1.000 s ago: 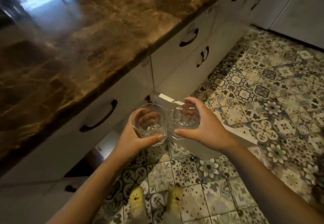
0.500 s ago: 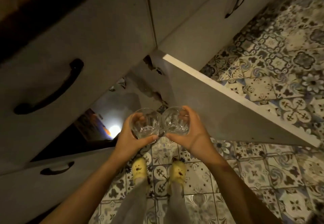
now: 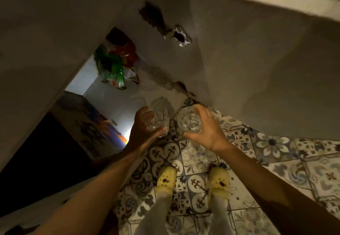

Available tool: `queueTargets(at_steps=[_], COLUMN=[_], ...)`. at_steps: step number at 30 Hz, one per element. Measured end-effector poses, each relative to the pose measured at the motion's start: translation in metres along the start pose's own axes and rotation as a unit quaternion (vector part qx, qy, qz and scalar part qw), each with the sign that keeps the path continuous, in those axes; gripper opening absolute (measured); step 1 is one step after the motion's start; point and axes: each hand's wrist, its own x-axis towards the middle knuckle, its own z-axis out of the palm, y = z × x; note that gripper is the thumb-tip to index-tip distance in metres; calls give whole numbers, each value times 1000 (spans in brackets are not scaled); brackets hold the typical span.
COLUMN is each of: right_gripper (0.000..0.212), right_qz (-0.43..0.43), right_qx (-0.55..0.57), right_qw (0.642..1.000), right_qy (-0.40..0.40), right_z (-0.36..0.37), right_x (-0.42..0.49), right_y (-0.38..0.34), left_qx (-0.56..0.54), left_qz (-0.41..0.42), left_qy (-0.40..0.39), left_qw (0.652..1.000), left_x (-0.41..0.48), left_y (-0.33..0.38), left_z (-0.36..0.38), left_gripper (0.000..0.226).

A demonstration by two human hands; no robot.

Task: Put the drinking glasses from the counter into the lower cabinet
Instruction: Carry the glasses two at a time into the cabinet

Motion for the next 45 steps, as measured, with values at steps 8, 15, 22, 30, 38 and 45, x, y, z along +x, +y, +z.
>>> queueTargets(at_steps=[8, 15, 22, 30, 38, 45], right_gripper=[73, 86, 93, 87, 98, 87], right_qz=[-11, -78, -59, -77, -72, 18], right_qx=[-63, -66, -83, -88, 15, 24], right_qw=[997, 992, 990, 984, 983, 983], right_qy=[51, 72, 101, 136, 169, 180], right_z=[82, 144, 194, 215, 225, 231], right_x=[82, 167, 238, 280, 303, 302], right_y=[42, 86, 115, 130, 125, 137], left_qx=[17, 11, 43, 80, 96, 107], left_qz=[13, 13, 33, 78, 97, 65], left_qy=[43, 42, 81, 80, 80, 58], left_qw=[999, 999, 995, 991, 987, 990], left_x=[98, 181, 261, 326, 356, 366], left_y=[-89, -154, -190, -205, -206, -206], left_z=[7, 25, 39, 37, 38, 30], left_gripper=[95, 106, 92, 92, 97, 109])
